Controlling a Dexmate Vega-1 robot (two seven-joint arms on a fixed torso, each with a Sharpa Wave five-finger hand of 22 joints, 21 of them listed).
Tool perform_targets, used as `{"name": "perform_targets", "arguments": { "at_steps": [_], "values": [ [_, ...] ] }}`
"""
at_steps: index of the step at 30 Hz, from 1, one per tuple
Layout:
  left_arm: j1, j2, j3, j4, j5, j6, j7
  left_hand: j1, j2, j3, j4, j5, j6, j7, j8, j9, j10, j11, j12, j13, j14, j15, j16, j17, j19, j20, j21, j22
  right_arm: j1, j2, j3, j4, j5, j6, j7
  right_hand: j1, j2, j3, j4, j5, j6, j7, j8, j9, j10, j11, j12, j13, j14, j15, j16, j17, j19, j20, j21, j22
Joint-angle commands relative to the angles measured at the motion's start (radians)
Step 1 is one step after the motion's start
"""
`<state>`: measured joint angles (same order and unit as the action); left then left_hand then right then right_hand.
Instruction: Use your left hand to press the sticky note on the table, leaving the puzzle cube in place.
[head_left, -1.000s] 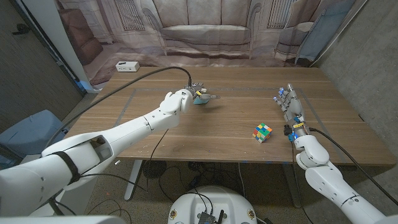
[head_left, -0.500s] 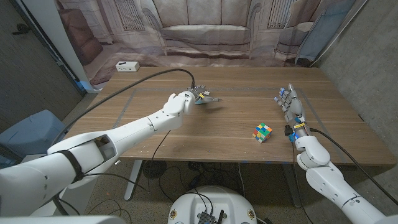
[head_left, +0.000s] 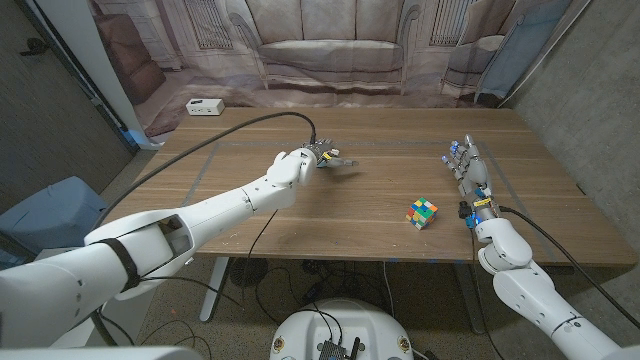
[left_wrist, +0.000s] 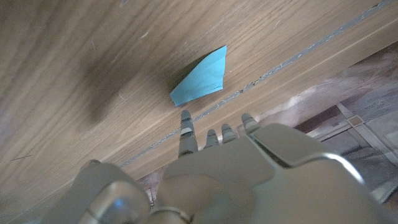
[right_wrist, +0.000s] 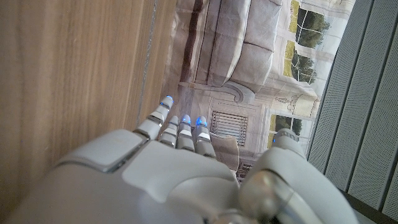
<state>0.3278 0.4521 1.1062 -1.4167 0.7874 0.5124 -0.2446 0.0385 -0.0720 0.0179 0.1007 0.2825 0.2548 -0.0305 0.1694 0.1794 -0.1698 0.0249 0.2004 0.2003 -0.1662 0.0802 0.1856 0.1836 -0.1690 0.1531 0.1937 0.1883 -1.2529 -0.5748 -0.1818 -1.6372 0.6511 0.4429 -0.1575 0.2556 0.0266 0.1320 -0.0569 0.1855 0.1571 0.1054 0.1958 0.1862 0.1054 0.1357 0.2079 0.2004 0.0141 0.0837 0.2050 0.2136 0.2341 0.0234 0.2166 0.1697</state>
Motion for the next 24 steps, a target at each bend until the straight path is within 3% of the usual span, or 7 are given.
{"name": "perform_targets", "arguments": {
  "at_steps": [1, 24],
  "values": [
    [-0.014, -0.012, 0.015, 0.038, -0.014, -0.001, 0.0, -0.001, 0.008, -0.01, 0.003, 0.008, 0.003, 0.0, 0.007, 0.001, -0.113, -0.005, 0.0, 0.0, -0.183, 0.005, 0.002, 0.004, -0.275, -0.007, 0.005, 0.003, -0.002, 0.0, 0.0, -0.003, -0.002, -0.009, -0.006, -0.004, 0.005, 0.004, -0.006, 0.006, 0.006, -0.004, 0.002, 0.002, 0.007, 0.002, -0.001, 0.001, 0.003, 0.004, 0.003, 0.003, 0.008, 0.003, -0.006, 0.003],
    [-0.019, -0.008, 0.023, 0.041, -0.042, -0.003, -0.006, 0.003, 0.019, -0.016, 0.007, 0.011, 0.02, -0.006, 0.02, 0.001, -0.1, -0.004, 0.011, 0.001, -0.169, 0.003, 0.009, 0.003, -0.273, -0.003, 0.009, 0.003, 0.022, 0.011, -0.012, 0.021, 0.002, -0.009, 0.005, -0.006, 0.007, 0.003, -0.008, 0.006, 0.008, -0.005, 0.002, 0.002, 0.01, 0.0, -0.001, 0.001, 0.003, 0.008, 0.003, 0.002, 0.009, 0.004, -0.009, 0.003]
  ]
}}
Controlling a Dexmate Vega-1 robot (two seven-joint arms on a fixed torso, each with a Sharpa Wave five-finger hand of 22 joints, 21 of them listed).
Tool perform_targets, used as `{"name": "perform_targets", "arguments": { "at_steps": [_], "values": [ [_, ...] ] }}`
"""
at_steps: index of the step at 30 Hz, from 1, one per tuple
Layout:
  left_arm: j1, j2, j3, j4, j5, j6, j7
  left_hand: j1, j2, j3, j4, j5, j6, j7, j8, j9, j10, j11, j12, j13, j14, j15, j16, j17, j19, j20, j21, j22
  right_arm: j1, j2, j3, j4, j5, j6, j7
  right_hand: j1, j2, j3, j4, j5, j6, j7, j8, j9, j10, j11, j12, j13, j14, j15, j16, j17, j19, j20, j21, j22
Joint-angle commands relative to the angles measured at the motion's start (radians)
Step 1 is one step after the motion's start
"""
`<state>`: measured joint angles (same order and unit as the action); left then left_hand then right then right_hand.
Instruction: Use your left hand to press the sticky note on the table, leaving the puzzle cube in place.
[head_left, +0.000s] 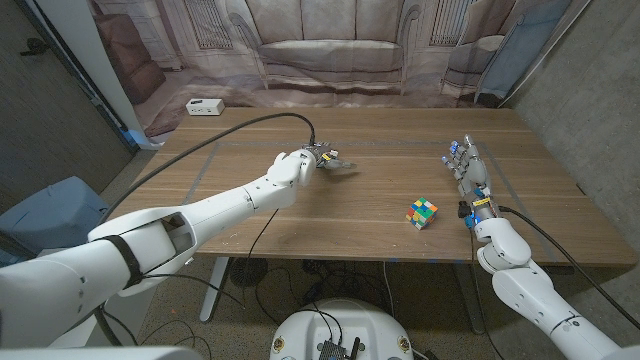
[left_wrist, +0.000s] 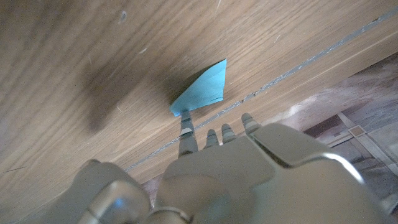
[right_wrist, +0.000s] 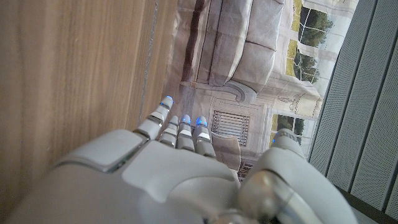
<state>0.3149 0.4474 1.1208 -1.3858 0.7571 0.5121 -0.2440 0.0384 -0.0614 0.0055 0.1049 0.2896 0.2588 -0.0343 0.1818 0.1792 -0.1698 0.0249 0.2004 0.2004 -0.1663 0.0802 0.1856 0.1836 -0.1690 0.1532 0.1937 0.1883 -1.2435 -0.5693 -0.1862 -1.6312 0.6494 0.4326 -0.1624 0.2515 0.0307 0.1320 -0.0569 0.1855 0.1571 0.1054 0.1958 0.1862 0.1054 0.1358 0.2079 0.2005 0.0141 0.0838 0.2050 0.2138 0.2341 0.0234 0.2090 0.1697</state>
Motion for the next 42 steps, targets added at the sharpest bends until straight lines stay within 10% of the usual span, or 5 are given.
{"name": "perform_targets", "arguments": {
  "at_steps": [1, 42],
  "values": [
    [-0.005, -0.004, 0.009, 0.011, -0.012, -0.001, -0.006, 0.003, 0.009, -0.004, 0.003, 0.004, 0.02, -0.002, 0.01, 0.001, -0.099, -0.006, 0.011, 0.001, -0.167, 0.002, 0.009, 0.003, -0.272, -0.003, 0.01, 0.003, 0.013, 0.006, -0.008, 0.016, 0.005, 0.0, 0.01, -0.002, 0.003, 0.003, -0.008, 0.006, 0.008, -0.005, 0.002, 0.002, 0.01, 0.0, 0.0, 0.001, 0.003, 0.008, 0.003, 0.002, 0.009, 0.004, -0.002, 0.003],
    [-0.005, 0.019, 0.014, 0.008, -0.013, 0.053, -0.023, 0.01, 0.022, -0.013, 0.007, 0.008, 0.048, 0.006, 0.016, 0.002, -0.089, -0.009, 0.019, 0.001, -0.157, -0.002, 0.01, 0.003, -0.265, 0.0, 0.015, 0.003, 0.013, 0.004, -0.008, 0.014, 0.015, -0.011, 0.005, -0.005, 0.004, 0.0, -0.011, 0.006, 0.012, -0.004, 0.002, 0.002, 0.018, 0.004, 0.001, 0.001, 0.007, 0.01, 0.004, 0.001, 0.012, 0.007, -0.005, 0.004]
  ]
}}
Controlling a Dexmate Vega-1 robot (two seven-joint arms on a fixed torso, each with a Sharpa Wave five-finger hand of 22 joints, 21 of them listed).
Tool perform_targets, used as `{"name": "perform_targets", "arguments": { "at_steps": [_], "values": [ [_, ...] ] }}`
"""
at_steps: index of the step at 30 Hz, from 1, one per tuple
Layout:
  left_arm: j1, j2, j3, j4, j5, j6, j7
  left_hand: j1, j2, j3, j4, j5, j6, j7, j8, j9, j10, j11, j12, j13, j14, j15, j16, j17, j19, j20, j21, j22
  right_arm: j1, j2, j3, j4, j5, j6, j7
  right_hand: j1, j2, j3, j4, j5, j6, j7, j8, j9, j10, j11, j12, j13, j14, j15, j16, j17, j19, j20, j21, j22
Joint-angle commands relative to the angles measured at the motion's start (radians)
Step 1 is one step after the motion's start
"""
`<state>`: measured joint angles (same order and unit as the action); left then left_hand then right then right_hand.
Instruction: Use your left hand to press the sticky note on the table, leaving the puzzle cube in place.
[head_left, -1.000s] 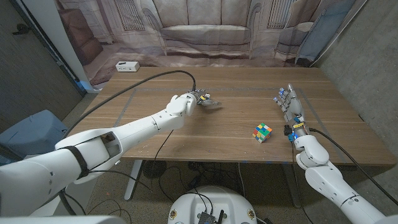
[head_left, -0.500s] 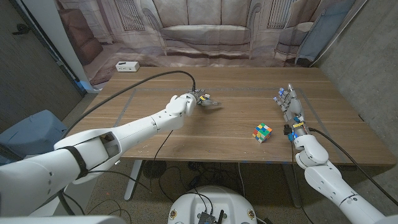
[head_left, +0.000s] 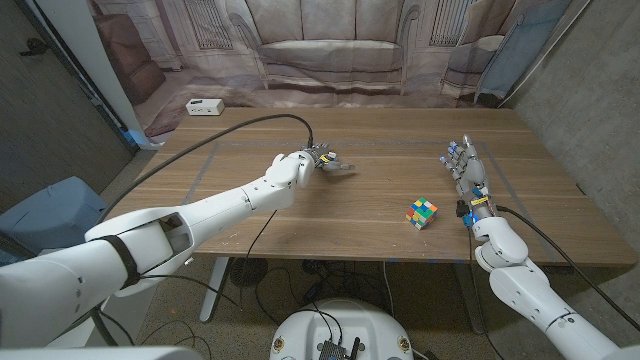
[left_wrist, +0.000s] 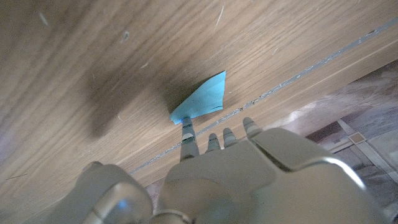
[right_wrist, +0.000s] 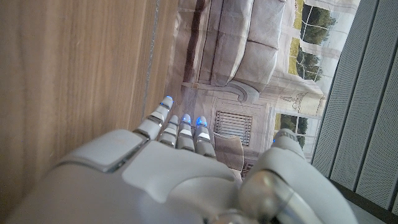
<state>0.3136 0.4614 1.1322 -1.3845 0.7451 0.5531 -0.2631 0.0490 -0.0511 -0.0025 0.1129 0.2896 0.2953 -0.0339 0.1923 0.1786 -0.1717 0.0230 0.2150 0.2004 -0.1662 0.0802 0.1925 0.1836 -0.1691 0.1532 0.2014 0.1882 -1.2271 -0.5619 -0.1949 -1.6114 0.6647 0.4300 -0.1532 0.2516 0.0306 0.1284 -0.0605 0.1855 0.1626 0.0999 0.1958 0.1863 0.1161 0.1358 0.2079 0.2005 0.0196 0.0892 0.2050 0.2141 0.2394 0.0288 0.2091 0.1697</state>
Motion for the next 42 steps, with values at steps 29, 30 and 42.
{"name": "perform_targets", "arguments": {
  "at_steps": [29, 30, 42],
  "values": [
    [0.0, 0.015, 0.0, 0.002, -0.011, 0.036, -0.003, 0.004, 0.017, -0.013, 0.0, 0.009, 0.015, 0.006, 0.005, 0.002, -0.086, -0.007, 0.006, 0.001, -0.154, -0.003, 0.003, 0.003, -0.264, 0.0, 0.008, 0.003, 0.009, 0.003, -0.008, 0.008, 0.005, -0.012, -0.001, -0.007, 0.006, 0.002, -0.011, 0.006, 0.006, 0.001, 0.001, 0.002, 0.008, 0.003, 0.0, 0.001, 0.001, 0.005, 0.004, 0.0, 0.006, 0.002, -0.008, 0.004],
    [0.0, 0.016, 0.0, 0.001, -0.011, 0.036, -0.003, 0.004, 0.017, -0.013, 0.0, 0.009, 0.016, 0.005, 0.005, 0.002, -0.086, -0.007, 0.006, 0.001, -0.154, -0.004, 0.003, 0.003, -0.264, 0.0, 0.008, 0.003, 0.009, 0.001, -0.01, 0.01, 0.0, -0.009, 0.002, -0.007, 0.006, 0.002, -0.011, 0.006, 0.006, 0.001, 0.001, 0.002, 0.008, 0.004, 0.0, 0.001, 0.002, 0.005, 0.004, 0.0, 0.007, 0.003, -0.008, 0.004],
    [0.004, 0.026, -0.003, -0.011, -0.01, 0.049, -0.005, 0.005, 0.019, -0.015, 0.001, 0.01, 0.018, 0.006, 0.005, 0.002, -0.085, -0.007, 0.006, 0.001, -0.154, -0.003, 0.002, 0.003, -0.263, 0.0, 0.008, 0.003, 0.013, 0.001, -0.013, 0.011, -0.002, -0.01, 0.004, -0.008, 0.006, 0.001, -0.012, 0.006, 0.007, 0.002, 0.001, 0.002, 0.008, 0.004, 0.0, 0.001, 0.002, 0.005, 0.004, 0.0, 0.006, 0.003, -0.009, 0.004]
  ]
}}
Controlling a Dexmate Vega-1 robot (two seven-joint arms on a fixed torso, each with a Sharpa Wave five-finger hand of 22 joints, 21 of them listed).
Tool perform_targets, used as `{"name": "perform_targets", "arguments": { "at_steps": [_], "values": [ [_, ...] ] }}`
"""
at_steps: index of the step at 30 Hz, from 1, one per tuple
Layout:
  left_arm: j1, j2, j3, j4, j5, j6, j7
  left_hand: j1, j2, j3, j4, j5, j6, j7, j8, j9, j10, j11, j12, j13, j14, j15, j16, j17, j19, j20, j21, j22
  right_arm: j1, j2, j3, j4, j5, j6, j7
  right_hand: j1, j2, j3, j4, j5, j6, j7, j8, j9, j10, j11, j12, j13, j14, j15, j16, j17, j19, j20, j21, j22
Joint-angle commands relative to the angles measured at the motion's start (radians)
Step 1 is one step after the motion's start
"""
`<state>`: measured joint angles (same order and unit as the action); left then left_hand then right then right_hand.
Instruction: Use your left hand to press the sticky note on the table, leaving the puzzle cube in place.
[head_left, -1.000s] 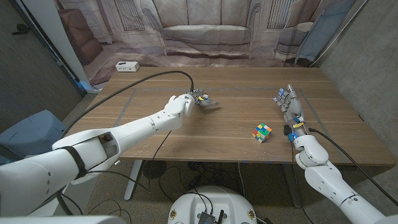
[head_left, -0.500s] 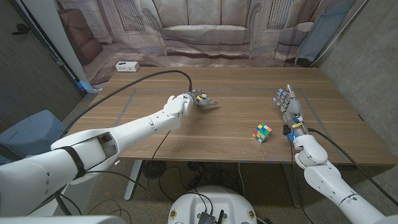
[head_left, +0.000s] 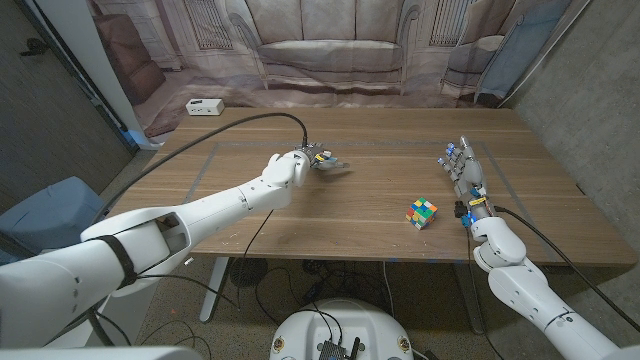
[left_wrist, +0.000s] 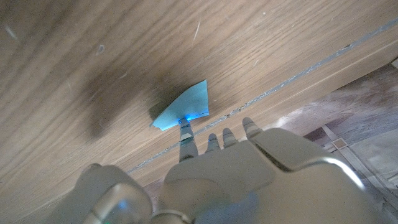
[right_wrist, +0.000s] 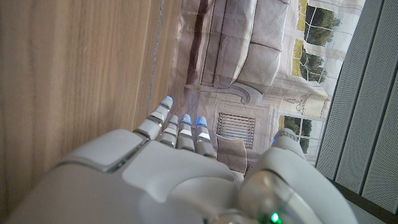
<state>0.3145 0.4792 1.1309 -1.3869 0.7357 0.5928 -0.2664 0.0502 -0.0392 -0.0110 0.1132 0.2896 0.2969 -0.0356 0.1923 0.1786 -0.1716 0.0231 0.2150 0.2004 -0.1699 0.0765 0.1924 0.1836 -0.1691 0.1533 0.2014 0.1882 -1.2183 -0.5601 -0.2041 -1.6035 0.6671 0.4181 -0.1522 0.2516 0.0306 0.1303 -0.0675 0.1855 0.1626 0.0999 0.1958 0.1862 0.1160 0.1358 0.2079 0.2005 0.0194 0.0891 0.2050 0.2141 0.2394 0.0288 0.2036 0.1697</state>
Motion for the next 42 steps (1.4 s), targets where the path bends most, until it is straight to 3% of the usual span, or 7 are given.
{"name": "perform_targets", "arguments": {
  "at_steps": [1, 42],
  "values": [
    [0.004, 0.008, -0.003, -0.009, -0.002, 0.01, -0.002, 0.004, 0.008, -0.007, 0.0, 0.01, 0.017, 0.007, 0.005, 0.002, -0.085, -0.007, 0.006, 0.001, -0.15, 0.001, 0.002, 0.003, -0.263, 0.001, 0.008, 0.003, 0.004, 0.001, -0.003, 0.0, 0.0, -0.001, 0.0, -0.008, 0.006, -0.001, -0.005, 0.006, 0.007, 0.001, 0.001, 0.002, 0.009, 0.003, 0.0, 0.001, 0.002, 0.005, 0.004, 0.0, 0.006, 0.003, -0.003, 0.004],
    [-0.004, 0.017, -0.004, 0.019, -0.015, 0.021, 0.001, 0.01, 0.015, -0.016, 0.001, 0.011, 0.023, 0.004, 0.004, 0.002, -0.079, -0.012, 0.009, 0.001, -0.144, -0.002, 0.003, 0.003, -0.26, 0.001, 0.009, 0.003, 0.035, 0.008, -0.023, 0.018, -0.005, -0.014, 0.002, -0.01, 0.009, -0.003, -0.009, 0.006, 0.009, 0.0, 0.001, 0.002, 0.011, 0.001, 0.0, 0.001, 0.002, 0.006, 0.003, -0.001, 0.005, 0.005, -0.006, 0.004]
  ]
}}
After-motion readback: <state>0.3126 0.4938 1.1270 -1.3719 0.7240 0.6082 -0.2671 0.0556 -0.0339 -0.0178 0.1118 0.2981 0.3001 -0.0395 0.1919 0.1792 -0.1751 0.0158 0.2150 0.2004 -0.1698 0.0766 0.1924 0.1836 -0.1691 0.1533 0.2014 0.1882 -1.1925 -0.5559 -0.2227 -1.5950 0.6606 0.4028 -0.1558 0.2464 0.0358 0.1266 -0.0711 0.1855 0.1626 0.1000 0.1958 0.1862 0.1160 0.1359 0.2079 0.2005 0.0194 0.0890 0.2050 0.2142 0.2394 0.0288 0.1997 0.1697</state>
